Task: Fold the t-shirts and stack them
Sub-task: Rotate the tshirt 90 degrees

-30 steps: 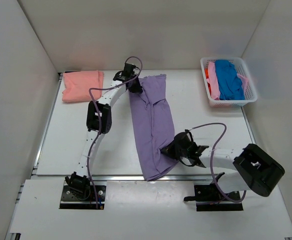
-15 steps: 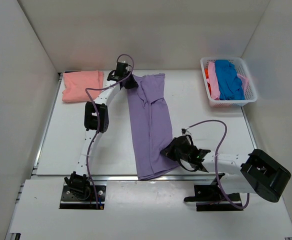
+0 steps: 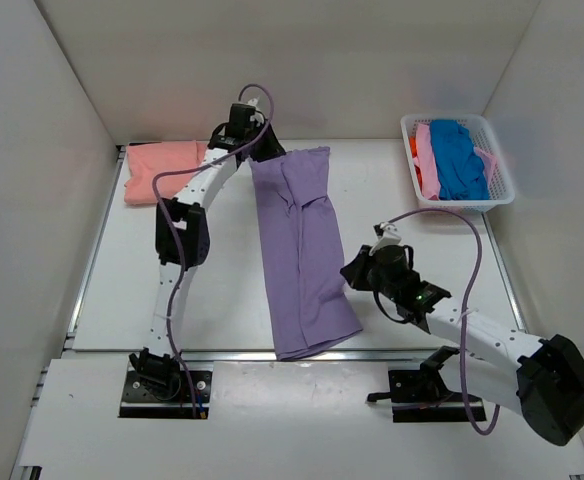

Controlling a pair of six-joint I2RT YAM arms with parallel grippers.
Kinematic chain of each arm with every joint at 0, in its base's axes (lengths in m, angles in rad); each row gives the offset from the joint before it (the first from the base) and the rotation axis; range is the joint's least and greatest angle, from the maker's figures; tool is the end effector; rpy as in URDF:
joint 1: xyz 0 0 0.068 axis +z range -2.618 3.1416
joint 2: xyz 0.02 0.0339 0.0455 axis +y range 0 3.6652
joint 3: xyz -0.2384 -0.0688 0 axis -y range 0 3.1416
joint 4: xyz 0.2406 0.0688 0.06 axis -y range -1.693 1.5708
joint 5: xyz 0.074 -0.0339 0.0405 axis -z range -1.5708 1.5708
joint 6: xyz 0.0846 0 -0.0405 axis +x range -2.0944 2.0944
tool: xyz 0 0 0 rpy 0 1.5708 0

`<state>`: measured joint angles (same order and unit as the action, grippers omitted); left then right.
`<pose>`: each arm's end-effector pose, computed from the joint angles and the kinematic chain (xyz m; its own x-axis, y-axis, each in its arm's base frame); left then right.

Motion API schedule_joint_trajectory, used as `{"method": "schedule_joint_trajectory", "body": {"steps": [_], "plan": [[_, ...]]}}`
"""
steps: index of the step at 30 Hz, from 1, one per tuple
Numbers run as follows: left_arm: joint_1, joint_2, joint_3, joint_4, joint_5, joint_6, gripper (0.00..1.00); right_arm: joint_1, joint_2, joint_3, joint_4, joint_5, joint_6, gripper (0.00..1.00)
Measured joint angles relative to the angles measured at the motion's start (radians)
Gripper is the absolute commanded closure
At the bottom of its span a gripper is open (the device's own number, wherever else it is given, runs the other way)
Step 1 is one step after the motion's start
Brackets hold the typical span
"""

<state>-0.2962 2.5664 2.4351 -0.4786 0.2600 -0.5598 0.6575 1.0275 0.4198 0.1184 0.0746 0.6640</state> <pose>0.5619 -0.1942 0.1820 -0.7210 -0.3165 -0.6164 0.1189 0.8199 -0.5601 0.2162 0.1590 0.1550 -0.6365 0.2850 -0.7167 -0.2097 0.8303 0.5164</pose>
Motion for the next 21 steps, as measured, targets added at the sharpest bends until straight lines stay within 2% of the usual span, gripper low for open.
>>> {"method": "schedule_joint_trajectory", "body": {"steps": [5,7,10,16,21], "plan": [[-0.071,-0.408,-0.567,0.097,-0.027,0.044,0.66,-0.151,-0.008,0.003,-0.117,-0.148,-0.093,1.00],[-0.084,-0.480,-0.687,0.115,-0.040,0.050,0.66,-0.154,-0.023,-0.013,-0.146,-0.196,-0.106,1.00],[-0.076,-0.461,-0.736,0.121,-0.064,0.063,0.67,-0.126,-0.056,-0.055,-0.165,-0.238,-0.105,1.00],[-0.053,-0.291,-0.731,0.116,-0.093,0.067,0.67,-0.094,-0.076,-0.178,-0.164,-0.286,-0.051,1.00],[-0.052,-0.216,-0.599,0.079,-0.110,0.084,0.67,-0.079,-0.076,-0.214,-0.125,-0.299,0.000,1.00]]}}
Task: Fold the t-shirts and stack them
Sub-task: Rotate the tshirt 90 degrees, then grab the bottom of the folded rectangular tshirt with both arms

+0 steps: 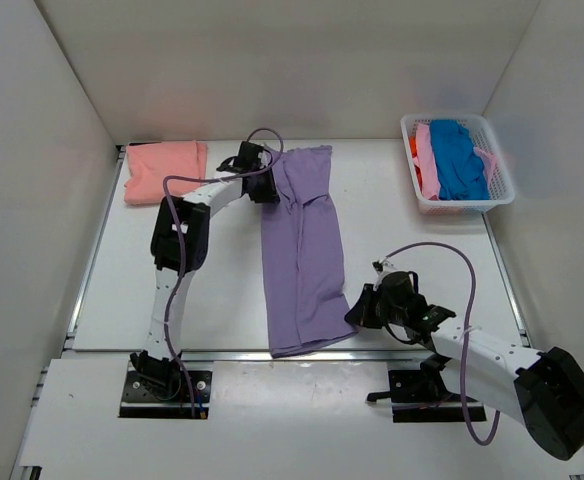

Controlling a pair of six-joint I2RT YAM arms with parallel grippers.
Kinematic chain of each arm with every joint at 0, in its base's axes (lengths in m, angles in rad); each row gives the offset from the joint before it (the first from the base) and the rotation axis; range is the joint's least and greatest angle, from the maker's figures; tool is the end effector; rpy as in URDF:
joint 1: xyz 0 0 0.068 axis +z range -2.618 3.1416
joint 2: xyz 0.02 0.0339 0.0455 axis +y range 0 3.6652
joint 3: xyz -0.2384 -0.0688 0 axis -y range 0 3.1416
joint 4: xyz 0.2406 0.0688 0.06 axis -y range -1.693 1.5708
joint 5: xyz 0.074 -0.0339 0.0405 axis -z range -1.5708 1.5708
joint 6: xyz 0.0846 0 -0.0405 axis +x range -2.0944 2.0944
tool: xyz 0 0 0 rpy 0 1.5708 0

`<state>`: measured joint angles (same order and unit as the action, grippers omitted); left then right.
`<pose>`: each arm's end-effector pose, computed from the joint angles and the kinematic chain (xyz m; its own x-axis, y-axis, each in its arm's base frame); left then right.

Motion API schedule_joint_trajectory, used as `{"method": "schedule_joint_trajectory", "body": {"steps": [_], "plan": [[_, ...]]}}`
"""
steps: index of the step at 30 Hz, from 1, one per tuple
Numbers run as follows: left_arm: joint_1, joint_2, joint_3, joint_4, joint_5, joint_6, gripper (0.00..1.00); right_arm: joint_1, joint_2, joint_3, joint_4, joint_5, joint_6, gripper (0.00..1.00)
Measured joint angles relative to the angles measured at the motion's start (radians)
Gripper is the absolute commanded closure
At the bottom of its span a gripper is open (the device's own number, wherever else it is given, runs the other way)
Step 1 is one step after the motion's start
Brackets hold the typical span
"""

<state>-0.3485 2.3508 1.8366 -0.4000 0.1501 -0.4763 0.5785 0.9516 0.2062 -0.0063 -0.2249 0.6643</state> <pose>0.4871 -0.1905 0.0920 -0.8557 -0.1714 -0.4882 0.0350 0.9222 -0.3851 0.1684 0.1325 0.0817 -0.8629 0.1543 -0.4813 -0.1746 0.8027 0.5703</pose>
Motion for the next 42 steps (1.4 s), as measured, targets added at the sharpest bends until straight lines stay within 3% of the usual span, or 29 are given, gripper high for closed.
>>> {"method": "schedule_joint_trajectory", "body": {"steps": [4,11,17,20,22,25,32,36,42], "plan": [[-0.007,0.097,0.167,-0.053,0.003,0.007,0.67,0.035,-0.019,-0.026,0.023,0.008,0.061,1.00],[-0.009,0.341,0.624,-0.242,0.024,0.025,0.66,0.079,-0.043,-0.055,0.053,-0.006,0.097,1.00],[-0.004,0.381,0.778,-0.434,0.039,0.048,0.63,-0.039,0.018,0.061,-0.048,-0.102,-0.075,0.75],[0.002,0.343,0.790,-0.523,0.047,0.066,0.60,-0.078,0.067,0.213,-0.122,-0.124,-0.156,0.61],[0.003,0.276,0.752,-0.577,0.050,0.087,0.57,-0.091,0.080,0.309,-0.143,-0.131,-0.192,0.57],[-0.001,0.018,0.461,-0.584,0.036,0.128,0.53,-0.099,0.090,0.426,-0.187,-0.129,-0.217,0.54],[-0.058,-0.975,-0.727,-0.262,0.016,0.049,0.51,-0.149,0.103,0.457,-0.369,-0.127,-0.186,0.50],[-0.066,-1.287,-1.089,-0.164,0.014,-0.023,0.49,-0.127,0.071,0.388,-0.435,-0.117,-0.138,0.51],[-0.098,-1.529,-1.426,-0.083,0.003,-0.163,0.47,-0.101,-0.099,0.152,-0.455,-0.102,0.000,0.55]]}}
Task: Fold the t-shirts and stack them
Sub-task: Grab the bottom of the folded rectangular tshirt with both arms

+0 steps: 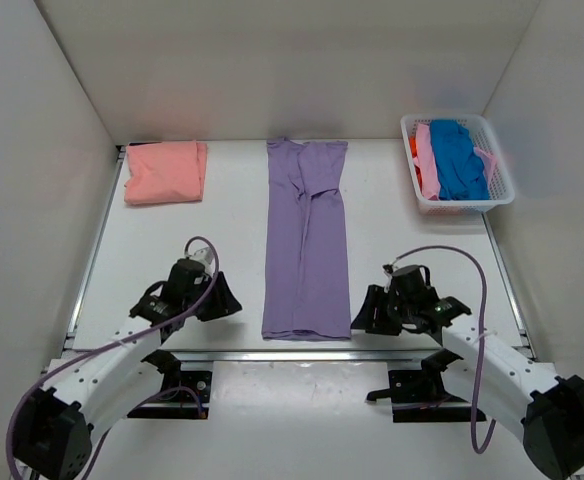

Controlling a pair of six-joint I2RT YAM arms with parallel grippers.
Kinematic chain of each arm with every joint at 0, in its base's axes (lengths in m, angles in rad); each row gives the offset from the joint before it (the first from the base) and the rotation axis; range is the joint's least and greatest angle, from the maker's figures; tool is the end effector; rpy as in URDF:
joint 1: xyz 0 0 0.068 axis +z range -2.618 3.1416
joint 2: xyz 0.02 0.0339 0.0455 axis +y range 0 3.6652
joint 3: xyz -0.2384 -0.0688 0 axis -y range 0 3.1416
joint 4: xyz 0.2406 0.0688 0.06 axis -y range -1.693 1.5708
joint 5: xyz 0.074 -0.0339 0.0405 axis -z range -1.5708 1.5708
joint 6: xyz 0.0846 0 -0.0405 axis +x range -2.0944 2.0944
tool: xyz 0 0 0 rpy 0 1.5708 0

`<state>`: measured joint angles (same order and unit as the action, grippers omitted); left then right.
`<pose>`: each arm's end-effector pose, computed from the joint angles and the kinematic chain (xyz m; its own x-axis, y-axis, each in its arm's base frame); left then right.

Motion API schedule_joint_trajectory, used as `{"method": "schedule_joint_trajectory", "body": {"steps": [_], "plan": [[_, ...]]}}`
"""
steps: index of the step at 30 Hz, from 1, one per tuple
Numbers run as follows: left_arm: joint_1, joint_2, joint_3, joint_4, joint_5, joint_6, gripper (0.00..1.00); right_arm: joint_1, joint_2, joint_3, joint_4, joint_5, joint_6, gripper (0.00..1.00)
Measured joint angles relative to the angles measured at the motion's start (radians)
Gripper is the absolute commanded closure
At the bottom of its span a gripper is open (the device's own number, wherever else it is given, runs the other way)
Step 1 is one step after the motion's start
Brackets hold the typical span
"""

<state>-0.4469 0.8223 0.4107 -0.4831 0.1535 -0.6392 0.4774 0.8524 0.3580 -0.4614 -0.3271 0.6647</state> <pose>0.1756 -0.0985 0.1240 -0.8708 -0.2364 -0.4311 -0.0076 0.8832 -0.4690 0.1583 0.1125 0.1058 -0.9410 0.1709 -0.2922 -0.0246 0.8265 0.5624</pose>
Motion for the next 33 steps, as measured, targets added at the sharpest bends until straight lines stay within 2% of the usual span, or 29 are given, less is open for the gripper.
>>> {"method": "schedule_joint_trajectory", "body": {"steps": [6,12,17,19,21,22,23,24,25,29,33], "plan": [[-0.095,-0.019,-0.099,0.122,-0.005,-0.112,0.45,0.013,-0.093,-0.119,0.059,-0.035,0.124,0.55],[-0.257,0.118,-0.110,0.255,-0.032,-0.200,0.45,0.023,-0.051,-0.131,0.142,-0.055,0.177,0.58],[-0.335,0.196,-0.109,0.325,-0.064,-0.252,0.47,0.073,-0.004,-0.131,0.207,-0.056,0.207,0.58],[-0.360,0.219,-0.105,0.348,-0.070,-0.269,0.50,0.095,0.021,-0.130,0.233,-0.056,0.220,0.59],[-0.385,0.247,-0.096,0.361,-0.080,-0.282,0.60,0.121,0.046,-0.125,0.249,-0.053,0.233,0.62],[-0.401,0.264,-0.089,0.364,-0.090,-0.289,0.64,0.136,0.058,-0.121,0.256,-0.050,0.238,0.70],[-0.414,0.281,-0.084,0.370,-0.094,-0.297,0.76,0.147,0.070,-0.118,0.264,-0.051,0.243,0.80],[-0.426,0.300,-0.077,0.377,-0.098,-0.304,0.92,0.156,0.082,-0.117,0.268,-0.046,0.245,0.98],[-0.436,0.317,-0.071,0.379,-0.105,-0.311,0.99,0.161,0.094,-0.118,0.266,-0.045,0.245,1.00],[-0.468,0.361,-0.045,0.389,-0.108,-0.311,1.00,0.162,0.102,-0.119,0.245,-0.046,0.252,1.00],[-0.499,0.333,-0.043,0.337,-0.113,-0.309,1.00,0.171,0.054,-0.118,0.172,-0.051,0.248,1.00]]}}
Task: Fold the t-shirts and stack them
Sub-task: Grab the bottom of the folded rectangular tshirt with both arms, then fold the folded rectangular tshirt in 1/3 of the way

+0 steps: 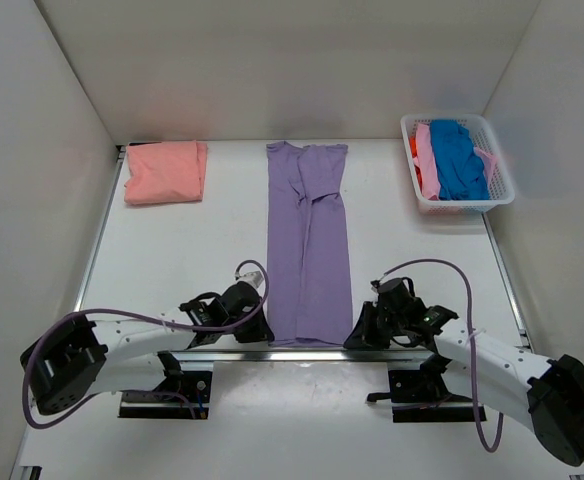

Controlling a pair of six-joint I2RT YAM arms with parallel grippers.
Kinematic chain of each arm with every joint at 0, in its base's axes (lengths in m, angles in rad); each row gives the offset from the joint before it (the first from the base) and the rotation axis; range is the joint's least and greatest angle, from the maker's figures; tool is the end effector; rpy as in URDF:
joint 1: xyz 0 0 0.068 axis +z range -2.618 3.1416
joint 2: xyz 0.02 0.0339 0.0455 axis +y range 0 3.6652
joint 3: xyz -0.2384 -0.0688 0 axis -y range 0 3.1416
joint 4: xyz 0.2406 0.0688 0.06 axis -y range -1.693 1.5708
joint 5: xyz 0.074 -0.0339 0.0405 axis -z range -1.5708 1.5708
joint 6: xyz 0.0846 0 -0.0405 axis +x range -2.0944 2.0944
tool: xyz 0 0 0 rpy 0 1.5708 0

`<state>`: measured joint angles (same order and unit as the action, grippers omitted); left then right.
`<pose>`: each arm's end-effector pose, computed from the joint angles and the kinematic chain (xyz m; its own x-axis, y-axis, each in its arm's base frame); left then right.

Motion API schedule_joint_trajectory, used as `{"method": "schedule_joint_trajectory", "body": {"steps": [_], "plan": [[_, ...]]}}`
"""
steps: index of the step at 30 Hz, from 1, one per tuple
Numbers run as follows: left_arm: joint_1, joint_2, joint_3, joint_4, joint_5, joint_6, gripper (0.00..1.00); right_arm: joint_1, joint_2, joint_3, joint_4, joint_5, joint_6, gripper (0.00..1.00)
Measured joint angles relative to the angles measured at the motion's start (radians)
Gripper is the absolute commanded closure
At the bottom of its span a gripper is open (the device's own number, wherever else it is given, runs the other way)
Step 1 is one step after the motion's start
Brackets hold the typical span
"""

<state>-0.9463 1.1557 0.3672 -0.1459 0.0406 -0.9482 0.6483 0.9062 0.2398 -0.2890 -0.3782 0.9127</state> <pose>0.1318 -0.1888 0.0758 -0.9442 -0.0782 -0.3200 0.0989 0.8593 -0.5018 0.1304 0.1380 0.0750 -0.9765 0.1827 -0.1145 0.0678 0.7644 0.6411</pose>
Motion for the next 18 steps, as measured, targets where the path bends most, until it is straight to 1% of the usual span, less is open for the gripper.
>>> {"method": "schedule_joint_trajectory", "body": {"steps": [5,7,10,13,16,18], "plan": [[-0.018,-0.021,0.028,-0.106,0.003,0.019,1.00,0.005,-0.059,0.005,-0.093,-0.045,-0.006,1.00],[-0.010,-0.013,0.056,-0.147,0.010,0.037,1.00,-0.003,-0.051,0.026,-0.128,-0.068,-0.021,1.00],[0.030,0.007,0.115,-0.190,0.027,0.072,1.00,-0.041,0.005,0.108,-0.186,-0.106,-0.063,1.00],[0.119,0.014,0.192,-0.215,0.052,0.118,1.00,-0.105,0.100,0.237,-0.224,-0.140,-0.136,1.00],[0.244,0.040,0.300,-0.230,0.078,0.173,1.00,-0.198,0.220,0.396,-0.251,-0.169,-0.222,1.00],[0.331,0.088,0.384,-0.224,0.100,0.209,1.00,-0.263,0.319,0.505,-0.257,-0.180,-0.276,1.00]]}}
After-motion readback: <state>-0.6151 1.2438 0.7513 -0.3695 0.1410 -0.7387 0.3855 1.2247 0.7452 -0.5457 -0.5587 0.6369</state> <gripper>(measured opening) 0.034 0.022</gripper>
